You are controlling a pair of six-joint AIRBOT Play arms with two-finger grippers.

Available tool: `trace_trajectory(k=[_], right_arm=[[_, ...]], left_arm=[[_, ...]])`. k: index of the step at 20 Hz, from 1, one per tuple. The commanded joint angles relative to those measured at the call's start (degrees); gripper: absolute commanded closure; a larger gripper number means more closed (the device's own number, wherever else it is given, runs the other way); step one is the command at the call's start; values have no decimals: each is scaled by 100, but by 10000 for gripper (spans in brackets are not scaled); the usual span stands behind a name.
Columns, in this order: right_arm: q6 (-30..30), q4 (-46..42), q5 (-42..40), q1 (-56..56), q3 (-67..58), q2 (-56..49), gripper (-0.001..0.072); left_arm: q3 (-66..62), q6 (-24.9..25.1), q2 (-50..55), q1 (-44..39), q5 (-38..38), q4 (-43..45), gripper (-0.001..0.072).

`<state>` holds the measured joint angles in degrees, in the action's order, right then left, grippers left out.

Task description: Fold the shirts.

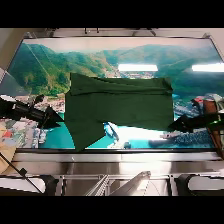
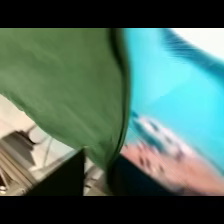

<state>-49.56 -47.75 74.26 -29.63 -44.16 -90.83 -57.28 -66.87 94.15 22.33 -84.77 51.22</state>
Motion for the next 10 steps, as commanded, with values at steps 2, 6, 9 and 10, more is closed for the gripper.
trace_trajectory(k=[2, 6, 9, 10], right_arm=[[114, 529, -431, 688, 79, 0, 687], [116, 708, -442, 745, 76, 2, 687], [109, 758, -433, 741, 76, 15, 687], [111, 800, -393, 737, 76, 15, 687]], left_arm=[[223, 7, -39, -560, 621, -2, 322], [223, -9, -39, -960, 920, 7, 322], [223, -13, -39, -1003, 824, -35, 322], [219, -2, -42, -1001, 601, -7, 322]])
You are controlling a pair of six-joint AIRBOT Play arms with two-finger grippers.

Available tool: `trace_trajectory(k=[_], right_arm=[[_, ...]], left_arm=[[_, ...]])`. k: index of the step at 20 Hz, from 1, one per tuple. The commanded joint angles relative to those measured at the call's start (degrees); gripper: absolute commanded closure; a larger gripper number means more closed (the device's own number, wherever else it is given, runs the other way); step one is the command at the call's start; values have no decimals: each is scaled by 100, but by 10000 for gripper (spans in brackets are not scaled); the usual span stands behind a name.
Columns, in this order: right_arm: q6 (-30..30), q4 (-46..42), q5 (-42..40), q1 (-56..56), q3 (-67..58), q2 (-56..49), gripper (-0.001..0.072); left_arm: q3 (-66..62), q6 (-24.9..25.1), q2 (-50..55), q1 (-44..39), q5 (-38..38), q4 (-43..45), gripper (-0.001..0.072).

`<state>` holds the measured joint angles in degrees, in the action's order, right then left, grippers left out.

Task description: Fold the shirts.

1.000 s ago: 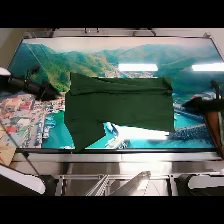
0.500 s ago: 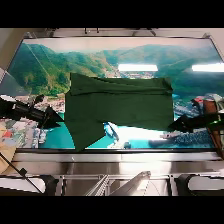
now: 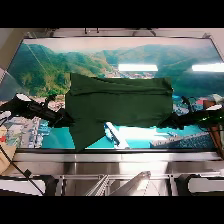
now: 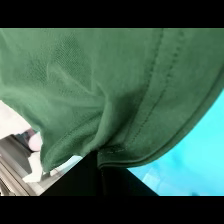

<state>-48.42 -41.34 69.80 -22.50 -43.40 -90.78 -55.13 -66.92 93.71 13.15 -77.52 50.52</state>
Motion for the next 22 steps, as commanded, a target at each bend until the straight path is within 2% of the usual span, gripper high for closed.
trace_trajectory(k=[1, 3, 8, 13, 17, 18, 19, 21, 22], right_arm=[[-2, 151, 87, 22, 0, 11, 687], [0, 153, 96, 20, 0, 11, 687], [9, 153, 87, 20, 0, 11, 687], [20, 157, 96, 22, 0, 11, 687], [20, 155, 221, 20, 0, 13, 687], [20, 153, 317, 17, 0, 13, 687], [20, 153, 435, 7, 0, 17, 687], [20, 146, 737, -109, -4, 55, 688], [15, 149, 933, -247, -7, 109, 687]], left_arm=[[-52, 28, 2, -20, -420, 212, 322], [-205, -46, -50, 258, -855, 586, 323], [332, -166, -605, 1016, -498, 570, 323], [1176, 466, -372, 647, 184, -581, 323], [905, 925, 260, 9, 273, -1486, 325], [804, 975, 330, -98, 269, -1526, 342], [721, 1054, 334, -155, 243, -1526, 448], [673, 1051, 164, -90, 114, -1447, 527], [678, 1045, -15, 26, -35, -1279, 635]])
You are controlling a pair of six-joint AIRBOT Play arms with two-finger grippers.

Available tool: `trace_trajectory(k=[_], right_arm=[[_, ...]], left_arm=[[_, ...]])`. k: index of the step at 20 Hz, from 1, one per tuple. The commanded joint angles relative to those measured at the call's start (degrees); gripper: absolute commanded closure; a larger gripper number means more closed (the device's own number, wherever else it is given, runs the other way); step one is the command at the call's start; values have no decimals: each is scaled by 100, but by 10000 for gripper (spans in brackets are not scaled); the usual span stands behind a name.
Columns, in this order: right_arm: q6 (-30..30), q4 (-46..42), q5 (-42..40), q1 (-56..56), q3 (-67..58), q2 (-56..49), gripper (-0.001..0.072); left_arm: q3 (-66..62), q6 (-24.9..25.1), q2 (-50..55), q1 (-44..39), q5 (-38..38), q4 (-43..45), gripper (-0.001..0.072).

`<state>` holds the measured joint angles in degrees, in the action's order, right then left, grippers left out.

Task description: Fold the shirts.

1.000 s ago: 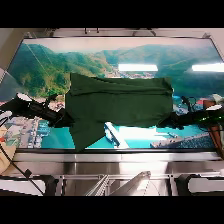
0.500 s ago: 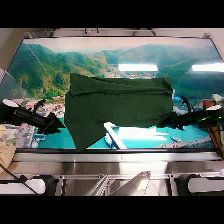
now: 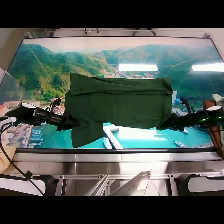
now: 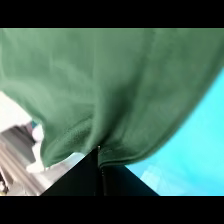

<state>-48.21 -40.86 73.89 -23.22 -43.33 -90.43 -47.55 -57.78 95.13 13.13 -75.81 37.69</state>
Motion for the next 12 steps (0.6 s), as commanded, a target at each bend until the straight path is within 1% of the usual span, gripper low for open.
trace_trajectory(k=[1, 2, 4, 7, 10, 12], right_arm=[[-83, 101, 691, -348, -13, 144, 688], [-382, 92, 800, -573, -13, 251, 688], [-1095, -136, 957, -997, -11, 529, 688], [-1821, -566, 988, -1403, -11, 966, 688], [-2332, -1032, 1147, -1497, -11, 1198, 688], [-2389, -1226, 1237, -1488, -11, 1294, 688]], left_arm=[[-74, 68, -330, 162, -358, 181, 654], [-17, 0, -525, 330, -492, 326, 677], [319, -52, -1019, 732, -640, 389, 677], [894, -74, -1718, 1241, -680, 555, 677], [1281, -76, -2284, 1561, -879, 682, 677], [1460, -81, -2649, 1694, -857, 686, 677]])
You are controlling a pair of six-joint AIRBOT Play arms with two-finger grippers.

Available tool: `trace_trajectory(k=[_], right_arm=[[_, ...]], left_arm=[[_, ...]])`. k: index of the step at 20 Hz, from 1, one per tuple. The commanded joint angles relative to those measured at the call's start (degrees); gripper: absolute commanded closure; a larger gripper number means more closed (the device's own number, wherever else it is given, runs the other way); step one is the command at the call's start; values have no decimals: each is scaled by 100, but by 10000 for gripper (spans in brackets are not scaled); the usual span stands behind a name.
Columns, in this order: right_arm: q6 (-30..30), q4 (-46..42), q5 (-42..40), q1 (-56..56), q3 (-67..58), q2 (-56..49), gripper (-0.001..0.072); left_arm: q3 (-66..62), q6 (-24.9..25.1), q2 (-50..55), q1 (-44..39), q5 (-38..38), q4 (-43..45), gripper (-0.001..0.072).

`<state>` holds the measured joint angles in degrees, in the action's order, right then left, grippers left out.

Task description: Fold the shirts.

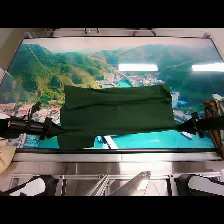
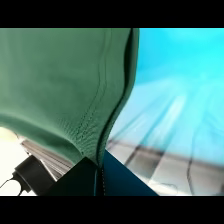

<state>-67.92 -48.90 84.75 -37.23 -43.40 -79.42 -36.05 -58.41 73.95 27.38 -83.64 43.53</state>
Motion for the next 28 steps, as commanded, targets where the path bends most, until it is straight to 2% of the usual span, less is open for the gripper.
trace_trajectory(k=[1, 3, 6, 8, 11, 14, 15, 16, 19, 22, 23, 24, 25, 26, 28], right_arm=[[-415, -448, 149, -87, -4, 229, 688], [-382, -302, 98, -85, -7, 328, 688], [737, 1381, -267, 96, -42, 385, 688], [1119, 2055, -846, 461, -234, 345, 688], [1126, 2175, -1827, 968, -778, 61, 688], [1237, 2177, -2461, 1338, -1405, -581, 688], [1342, 2177, -2632, 1453, -1563, -833, 688], [1416, 2177, -2769, 1550, -1674, -1069, 688], [1504, 2175, -2975, 1744, -1781, -1705, 688], [1700, 2168, -2855, 1803, -1779, -2013, 687], [1720, 2170, -2761, 1775, -1788, -1996, 666], [1720, 2151, -2616, 1709, -1829, -1961, 542], [1720, 2111, -2356, 1589, -1926, -1912, 472], [1711, 1950, -2031, 1445, -2083, -1853, 469], [1440, 1390, -1672, 1178, -2409, -1676, 286]], left_arm=[[321, -17, -667, 317, -59, 109, 678], [173, -44, -894, 409, -17, 92, 678], [-562, -103, -817, 321, -35, -289, 677], [-1281, -125, -413, 26, -22, -461, 676], [-2426, -236, 507, -498, 85, -468, 674], [-3718, -291, 1698, -907, 177, -466, 668], [-4144, -315, 2100, -1027, 170, -457, 638], [-4579, -326, 2529, -1134, 153, -455, 617], [-5530, -358, 3582, -1314, 125, -446, 618], [-6172, -562, 4172, -1325, 37, -459, 619], [-6343, -640, 4256, -1325, -94, -459, 619], [-6465, -643, 4262, -1325, -234, -459, 616], [-6631, -682, 4249, -1325, -437, -472, 553], [-6793, -789, 4207, -1322, -647, -466, 444], [-7128, -870, 4083, -1316, -1021, -452, 430]])
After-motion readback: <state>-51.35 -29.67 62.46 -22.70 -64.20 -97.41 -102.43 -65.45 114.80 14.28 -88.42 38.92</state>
